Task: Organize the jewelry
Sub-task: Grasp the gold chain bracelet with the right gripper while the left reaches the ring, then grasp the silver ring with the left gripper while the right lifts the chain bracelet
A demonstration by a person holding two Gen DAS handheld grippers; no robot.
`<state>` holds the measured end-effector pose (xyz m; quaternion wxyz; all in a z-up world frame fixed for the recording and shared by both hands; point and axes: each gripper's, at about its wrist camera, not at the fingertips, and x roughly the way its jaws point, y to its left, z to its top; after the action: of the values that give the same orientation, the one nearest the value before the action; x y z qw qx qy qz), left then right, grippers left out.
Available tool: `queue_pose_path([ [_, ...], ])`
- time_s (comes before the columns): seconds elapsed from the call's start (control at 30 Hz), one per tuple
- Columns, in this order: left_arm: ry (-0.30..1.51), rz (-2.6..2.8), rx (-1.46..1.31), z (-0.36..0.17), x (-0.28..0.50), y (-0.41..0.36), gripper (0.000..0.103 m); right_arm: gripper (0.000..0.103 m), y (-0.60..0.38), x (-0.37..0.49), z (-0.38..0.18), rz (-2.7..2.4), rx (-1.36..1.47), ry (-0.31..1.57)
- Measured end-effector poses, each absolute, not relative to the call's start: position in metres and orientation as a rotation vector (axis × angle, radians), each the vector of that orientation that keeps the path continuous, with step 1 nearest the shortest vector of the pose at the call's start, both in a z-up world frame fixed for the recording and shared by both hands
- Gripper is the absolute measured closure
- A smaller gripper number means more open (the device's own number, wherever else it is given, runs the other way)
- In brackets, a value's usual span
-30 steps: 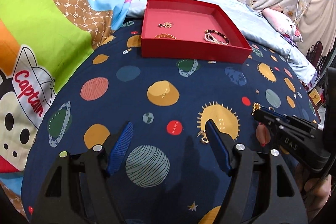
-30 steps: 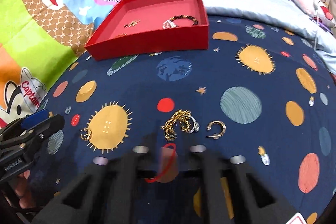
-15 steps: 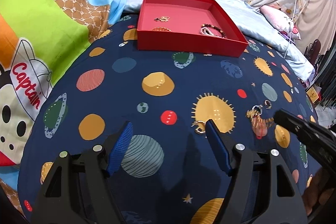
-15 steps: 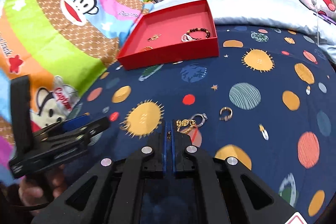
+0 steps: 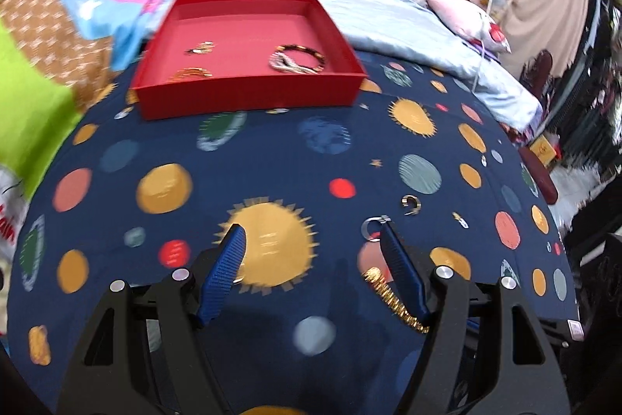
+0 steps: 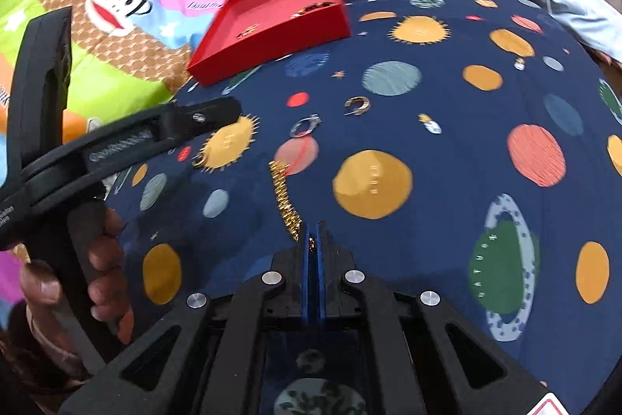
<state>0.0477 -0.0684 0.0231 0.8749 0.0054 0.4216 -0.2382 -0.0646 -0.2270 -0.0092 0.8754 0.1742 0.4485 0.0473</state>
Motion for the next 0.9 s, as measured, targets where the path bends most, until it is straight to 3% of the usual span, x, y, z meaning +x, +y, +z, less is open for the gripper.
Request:
queue_pose_path([
  [0.33, 0.94, -0.523, 0.054, -0.002, 0.056, -0.112, 0.044, 0.1, -0.244, -0.059, -0.007, 0.017, 0.406, 0.965],
  [0.4, 0.929, -0.515, 0.081, -0.003, 0.055, -0.116, 0.05, 0.1, -0.246, -0.058, -0.007, 0.005, 0.406, 0.968],
  [0.57, 0.902, -0.495, 0.138, -0.003, 0.054, -0.123, 0.078, 0.1, -0.248, -0.055, -0.009, 0.0, 0.414, 0.974],
  [0.63, 0.896, -0.49, 0.151, -0.003, 0.053, -0.123, 0.084, 0.1, -0.247, -0.054, -0.009, 0.001, 0.416, 0.974],
  [0.9, 0.886, -0.461, 0.149, 0.004, 0.05, -0.111, 0.084, 0.1, -0.239, -0.047, -0.001, 0.017, 0.398, 0.956],
])
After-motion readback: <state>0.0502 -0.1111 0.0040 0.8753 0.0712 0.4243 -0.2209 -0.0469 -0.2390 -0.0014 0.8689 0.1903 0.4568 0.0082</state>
